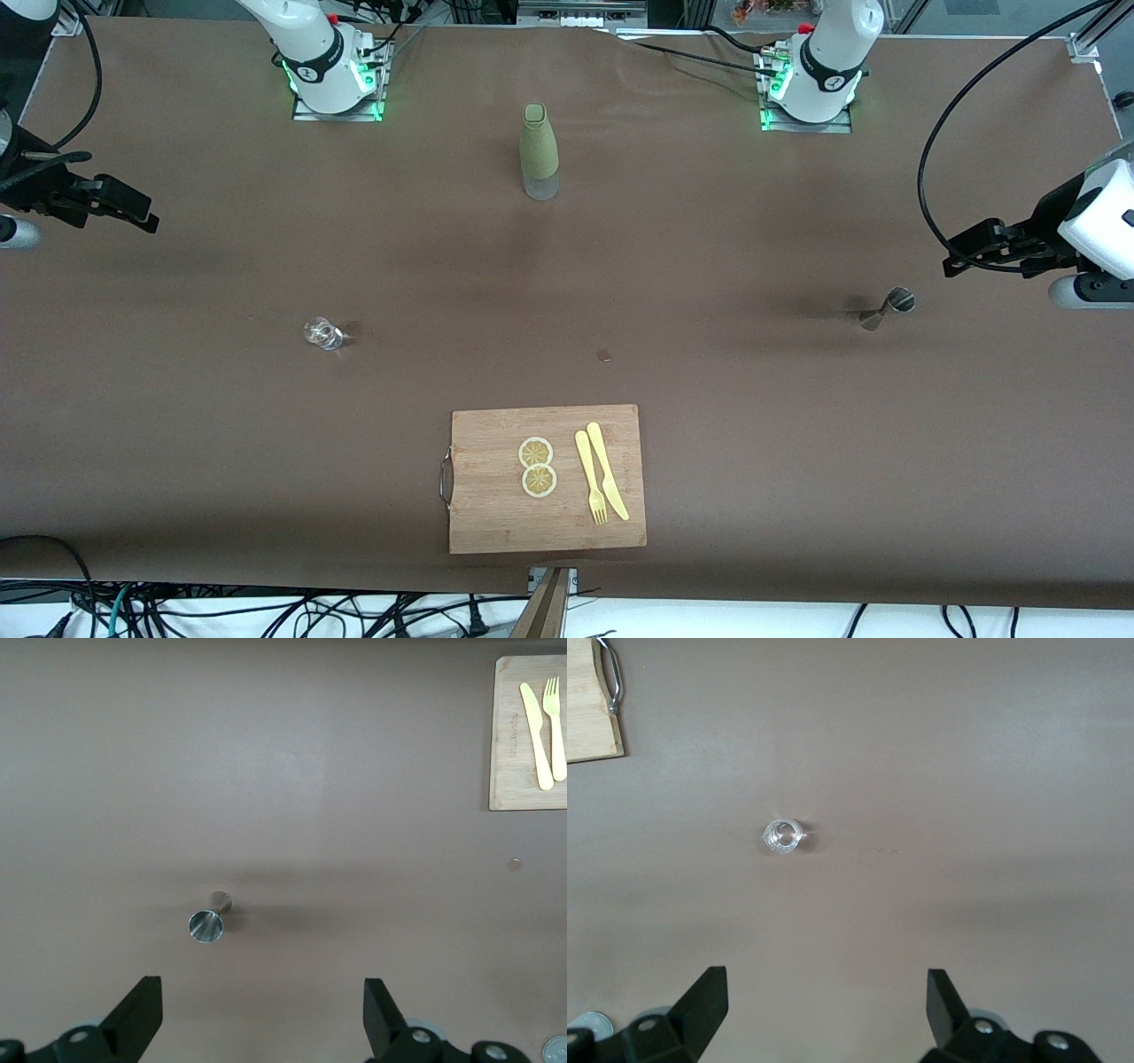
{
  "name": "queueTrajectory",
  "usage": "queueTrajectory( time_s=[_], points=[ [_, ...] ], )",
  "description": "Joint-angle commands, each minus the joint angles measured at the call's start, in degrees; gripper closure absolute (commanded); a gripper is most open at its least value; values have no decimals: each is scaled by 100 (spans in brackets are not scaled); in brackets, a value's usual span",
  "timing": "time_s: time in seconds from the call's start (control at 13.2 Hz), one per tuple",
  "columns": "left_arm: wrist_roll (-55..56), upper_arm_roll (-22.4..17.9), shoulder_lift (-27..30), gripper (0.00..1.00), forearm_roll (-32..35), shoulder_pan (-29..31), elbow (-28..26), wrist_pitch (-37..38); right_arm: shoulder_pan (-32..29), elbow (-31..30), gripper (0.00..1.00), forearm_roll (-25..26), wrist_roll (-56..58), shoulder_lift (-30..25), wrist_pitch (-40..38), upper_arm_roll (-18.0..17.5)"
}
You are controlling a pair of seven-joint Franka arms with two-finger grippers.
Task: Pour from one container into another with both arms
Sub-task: 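Move the right gripper toward the glass beaker while the left gripper approaches the jigger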
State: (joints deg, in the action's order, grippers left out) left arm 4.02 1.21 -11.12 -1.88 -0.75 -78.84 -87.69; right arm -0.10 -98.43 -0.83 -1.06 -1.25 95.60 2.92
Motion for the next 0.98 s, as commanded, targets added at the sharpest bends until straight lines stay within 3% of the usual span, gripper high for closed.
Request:
queueTrajectory(
  time_s=[0.0, 0.91],
  points=[
    [-33, -16, -65, 0, -75, -5, 158, 32, 18, 166, 1, -31, 88, 55, -130, 16],
    [-24, -25, -92, 0, -102, 57, 167, 50, 80, 157, 1, 39, 27, 142, -130, 16]
  ],
)
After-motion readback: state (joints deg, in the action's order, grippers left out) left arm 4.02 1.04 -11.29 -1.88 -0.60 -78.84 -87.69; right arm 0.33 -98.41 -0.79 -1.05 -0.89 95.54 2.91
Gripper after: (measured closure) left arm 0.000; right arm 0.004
